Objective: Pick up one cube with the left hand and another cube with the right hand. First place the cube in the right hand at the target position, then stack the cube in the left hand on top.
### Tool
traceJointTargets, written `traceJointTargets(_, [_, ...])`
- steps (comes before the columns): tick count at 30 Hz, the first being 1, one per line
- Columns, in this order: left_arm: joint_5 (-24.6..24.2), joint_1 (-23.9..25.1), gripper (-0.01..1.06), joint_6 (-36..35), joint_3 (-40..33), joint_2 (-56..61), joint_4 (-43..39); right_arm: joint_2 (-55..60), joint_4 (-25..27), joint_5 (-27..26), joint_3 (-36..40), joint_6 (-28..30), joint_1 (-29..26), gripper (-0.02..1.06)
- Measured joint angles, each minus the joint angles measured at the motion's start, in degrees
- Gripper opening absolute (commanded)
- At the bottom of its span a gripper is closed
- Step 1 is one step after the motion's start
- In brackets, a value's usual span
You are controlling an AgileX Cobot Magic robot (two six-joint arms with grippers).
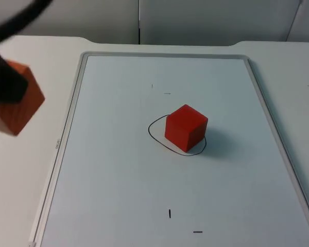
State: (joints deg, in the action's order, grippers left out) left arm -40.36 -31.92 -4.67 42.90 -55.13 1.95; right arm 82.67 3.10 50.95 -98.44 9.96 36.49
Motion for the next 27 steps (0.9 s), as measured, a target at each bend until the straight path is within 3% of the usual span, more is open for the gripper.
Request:
traceJointTargets(6, [-0.65,0.0,0.31,4.67,9.47,-2.98,2.6,-14.0,0.69,-0.11,-0.11,2.61,0.0,0.67])
traceJointTargets(12, [-1.57,-0.32,0.31,11.42,18.34,-12.46,8.93,-24.76,-2.64,5.4,-0.22,3.19,0.0,0.67])
traceJointTargets(21, [-2.45,-9.65,0.31,15.0,33.27,-35.61,10.6,-35.05,-4.4,16.13,-0.3,2.12,0.0,0.67])
traceJointTargets(27, [-4.06,-10.14,0.31,15.11,40.25,-46.12,10.95,-38.6,-4.61,18.46,-0.3,1.87,0.0,0.67])
